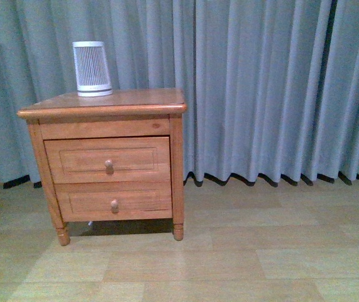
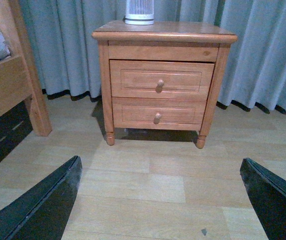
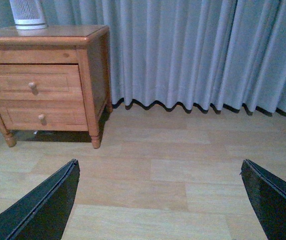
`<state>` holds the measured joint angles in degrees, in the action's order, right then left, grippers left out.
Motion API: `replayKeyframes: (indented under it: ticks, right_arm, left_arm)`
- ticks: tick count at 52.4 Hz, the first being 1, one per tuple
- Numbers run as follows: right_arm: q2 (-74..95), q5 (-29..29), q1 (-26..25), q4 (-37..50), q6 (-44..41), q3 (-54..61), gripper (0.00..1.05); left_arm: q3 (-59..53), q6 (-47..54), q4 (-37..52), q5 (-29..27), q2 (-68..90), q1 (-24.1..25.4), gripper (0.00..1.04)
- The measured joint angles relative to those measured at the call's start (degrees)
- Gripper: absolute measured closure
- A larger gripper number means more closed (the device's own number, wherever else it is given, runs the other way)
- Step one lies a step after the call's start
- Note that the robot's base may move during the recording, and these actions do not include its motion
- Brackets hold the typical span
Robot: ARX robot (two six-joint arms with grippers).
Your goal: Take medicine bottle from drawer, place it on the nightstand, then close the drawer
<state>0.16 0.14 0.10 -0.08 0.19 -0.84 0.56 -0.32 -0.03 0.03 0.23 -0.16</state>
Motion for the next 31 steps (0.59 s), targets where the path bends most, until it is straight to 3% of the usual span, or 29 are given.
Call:
replayKeyframes:
  ticks: [31]
  right_arm:
    - [0.0,-0.02,0.0,0.0,0.0,0.0,0.07]
  left_arm:
    - [0.0,0.02,0.0,0.0,0.0,0.0,0.07]
